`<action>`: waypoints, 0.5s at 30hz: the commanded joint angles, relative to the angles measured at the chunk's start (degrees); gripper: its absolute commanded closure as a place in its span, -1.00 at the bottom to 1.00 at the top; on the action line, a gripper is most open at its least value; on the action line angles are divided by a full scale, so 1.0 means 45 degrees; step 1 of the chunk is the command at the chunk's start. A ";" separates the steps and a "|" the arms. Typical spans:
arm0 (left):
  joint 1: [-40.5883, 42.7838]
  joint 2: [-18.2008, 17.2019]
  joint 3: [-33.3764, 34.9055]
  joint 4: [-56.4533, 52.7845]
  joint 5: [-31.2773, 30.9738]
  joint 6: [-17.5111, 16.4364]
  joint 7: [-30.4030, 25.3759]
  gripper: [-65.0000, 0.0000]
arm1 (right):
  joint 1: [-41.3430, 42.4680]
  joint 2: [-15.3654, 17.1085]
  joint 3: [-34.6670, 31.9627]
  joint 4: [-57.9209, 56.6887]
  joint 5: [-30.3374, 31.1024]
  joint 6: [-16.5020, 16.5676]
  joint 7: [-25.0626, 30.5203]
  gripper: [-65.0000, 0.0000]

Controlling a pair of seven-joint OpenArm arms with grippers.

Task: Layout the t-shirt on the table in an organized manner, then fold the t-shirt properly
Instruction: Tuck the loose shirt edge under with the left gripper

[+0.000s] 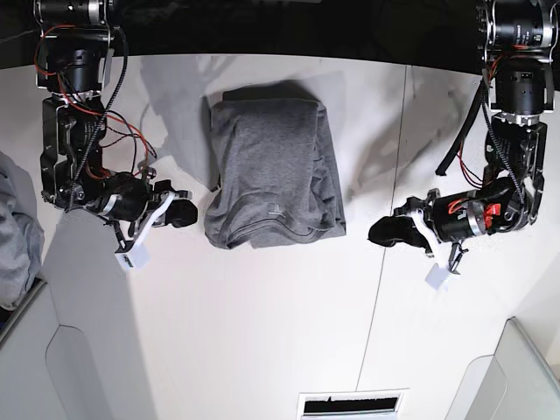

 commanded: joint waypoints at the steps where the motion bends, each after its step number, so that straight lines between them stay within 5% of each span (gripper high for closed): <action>1: 0.0024 -0.0146 -0.0029 0.0695 -0.0743 -0.0144 0.0146 1.00 | 0.0296 0.0034 0.0189 0.0248 0.0457 0.0102 0.0019 1.00; 5: 0.1307 0.0155 -0.0015 0.2914 -0.1763 -0.0144 0.1001 1.00 | 0.0121 0.0034 0.0335 0.0248 0.0617 0.0102 -0.0311 1.00; 15: 0.2229 0.2195 0.0962 0.4143 -0.0491 -0.0144 0.0243 1.00 | -0.0593 0.0034 0.0335 0.0248 0.0714 0.0097 -0.0335 1.00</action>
